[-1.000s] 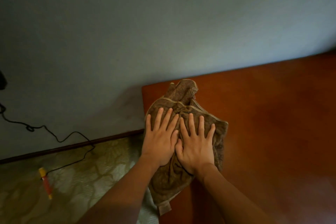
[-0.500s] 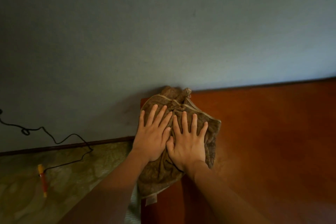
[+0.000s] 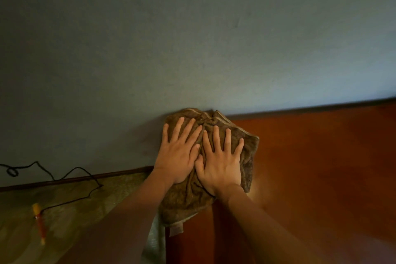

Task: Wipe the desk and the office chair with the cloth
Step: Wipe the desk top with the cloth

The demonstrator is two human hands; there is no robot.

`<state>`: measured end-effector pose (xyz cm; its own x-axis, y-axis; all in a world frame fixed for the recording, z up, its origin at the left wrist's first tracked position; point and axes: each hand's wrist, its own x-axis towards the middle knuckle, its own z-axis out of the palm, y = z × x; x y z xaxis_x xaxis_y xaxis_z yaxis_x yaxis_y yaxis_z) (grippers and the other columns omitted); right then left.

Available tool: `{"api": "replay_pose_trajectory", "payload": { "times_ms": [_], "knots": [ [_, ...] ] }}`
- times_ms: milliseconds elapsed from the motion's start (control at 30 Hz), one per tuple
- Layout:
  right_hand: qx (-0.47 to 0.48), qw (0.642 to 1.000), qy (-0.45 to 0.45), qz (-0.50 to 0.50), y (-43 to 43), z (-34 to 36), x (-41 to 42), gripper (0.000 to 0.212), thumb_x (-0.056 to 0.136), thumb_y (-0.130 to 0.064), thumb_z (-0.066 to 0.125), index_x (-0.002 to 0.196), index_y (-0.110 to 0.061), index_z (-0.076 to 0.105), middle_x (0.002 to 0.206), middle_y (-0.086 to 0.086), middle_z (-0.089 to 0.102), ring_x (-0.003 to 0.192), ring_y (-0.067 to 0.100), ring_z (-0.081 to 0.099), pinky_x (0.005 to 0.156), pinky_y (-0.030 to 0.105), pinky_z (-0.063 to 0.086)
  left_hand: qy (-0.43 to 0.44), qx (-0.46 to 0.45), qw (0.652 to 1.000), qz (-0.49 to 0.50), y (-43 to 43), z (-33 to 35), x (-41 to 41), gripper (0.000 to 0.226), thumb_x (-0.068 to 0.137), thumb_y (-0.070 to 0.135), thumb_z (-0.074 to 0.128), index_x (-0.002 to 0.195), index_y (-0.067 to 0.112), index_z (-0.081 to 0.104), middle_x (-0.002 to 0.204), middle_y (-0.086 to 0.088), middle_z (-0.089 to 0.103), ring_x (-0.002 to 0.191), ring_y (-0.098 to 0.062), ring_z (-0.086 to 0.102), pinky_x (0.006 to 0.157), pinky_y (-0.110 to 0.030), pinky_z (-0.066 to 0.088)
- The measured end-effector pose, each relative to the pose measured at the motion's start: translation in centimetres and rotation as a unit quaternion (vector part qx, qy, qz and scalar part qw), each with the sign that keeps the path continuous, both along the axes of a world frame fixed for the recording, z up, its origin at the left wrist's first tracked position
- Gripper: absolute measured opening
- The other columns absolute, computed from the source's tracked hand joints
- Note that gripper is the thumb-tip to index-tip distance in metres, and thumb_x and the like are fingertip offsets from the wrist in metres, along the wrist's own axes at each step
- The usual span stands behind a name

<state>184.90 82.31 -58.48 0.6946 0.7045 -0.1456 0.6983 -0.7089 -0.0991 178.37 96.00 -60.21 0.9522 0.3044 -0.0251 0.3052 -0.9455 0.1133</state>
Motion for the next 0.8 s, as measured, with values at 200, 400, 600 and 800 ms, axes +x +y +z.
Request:
{"api": "replay_pose_trajectory", "payload": {
  "times_ms": [200, 400, 600, 800],
  "knots": [
    [0.020, 1.000, -0.007, -0.020, 1.3, -0.3, 1.0, 0.070, 0.097, -0.051, 0.017, 0.160, -0.021, 0.018, 0.167, 0.013, 0.012, 0.152, 0.043, 0.006, 0.115, 0.072, 0.004, -0.006, 0.004, 1.000, 0.003, 1.2, -0.4, 1.7, 0.060, 0.102, 0.045, 0.015, 0.157, 0.027, 0.027, 0.160, 0.000, 0.035, 0.148, -0.027, 0.026, 0.116, -0.060, 0.023],
    [0.023, 1.000, 0.001, -0.015, 1.1, -0.5, 1.2, 0.070, 0.097, -0.051, 0.015, 0.161, -0.022, 0.013, 0.168, 0.012, 0.006, 0.153, 0.042, 0.001, 0.114, 0.072, 0.001, -0.013, 0.004, 1.000, 0.003, 1.1, -0.6, 1.8, 0.059, 0.102, 0.043, 0.017, 0.157, 0.025, 0.029, 0.157, -0.002, 0.038, 0.146, -0.027, 0.030, 0.116, -0.058, 0.024],
    [0.037, 0.999, 0.016, 0.006, 0.4, -0.4, 1.6, 0.068, 0.099, -0.050, 0.011, 0.161, -0.023, 0.009, 0.168, 0.010, 0.003, 0.153, 0.040, -0.003, 0.116, 0.069, -0.002, -0.007, 0.010, 0.999, 0.040, 0.0, -0.3, 1.9, 0.060, 0.101, 0.043, 0.016, 0.157, 0.026, 0.030, 0.160, -0.002, 0.035, 0.149, -0.027, 0.026, 0.119, -0.059, 0.018],
    [0.036, 0.998, 0.016, 0.041, -3.2, -0.2, 4.5, 0.065, 0.100, -0.050, 0.011, 0.161, -0.028, 0.010, 0.168, 0.004, 0.004, 0.154, 0.034, -0.004, 0.118, 0.065, -0.006, 0.042, 0.006, 0.993, 0.111, -4.7, 0.2, 3.7, 0.070, 0.093, 0.049, -0.005, 0.160, 0.031, 0.008, 0.169, -0.001, 0.004, 0.155, -0.028, -0.004, 0.119, -0.062, -0.008]
  ]
}}
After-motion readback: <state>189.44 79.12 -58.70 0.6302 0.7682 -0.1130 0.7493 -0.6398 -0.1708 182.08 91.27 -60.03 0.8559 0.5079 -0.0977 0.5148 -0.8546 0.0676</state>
